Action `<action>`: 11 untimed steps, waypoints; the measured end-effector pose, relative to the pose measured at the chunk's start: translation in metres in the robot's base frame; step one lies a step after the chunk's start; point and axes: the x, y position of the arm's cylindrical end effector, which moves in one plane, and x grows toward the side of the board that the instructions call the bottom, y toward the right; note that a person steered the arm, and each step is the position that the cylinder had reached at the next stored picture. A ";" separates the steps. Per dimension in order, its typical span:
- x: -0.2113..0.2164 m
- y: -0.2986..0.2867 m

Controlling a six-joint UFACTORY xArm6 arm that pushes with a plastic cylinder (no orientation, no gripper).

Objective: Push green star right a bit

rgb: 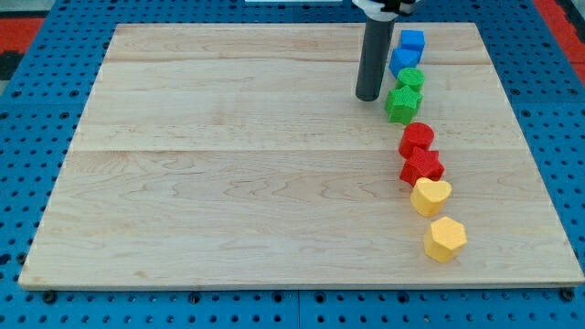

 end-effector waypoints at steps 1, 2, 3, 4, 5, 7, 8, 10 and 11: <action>0.000 0.003; 0.000 0.003; 0.001 0.003; 0.007 0.003; 0.009 0.003; 0.016 0.003; 0.017 0.005; 0.021 0.021; 0.021 0.023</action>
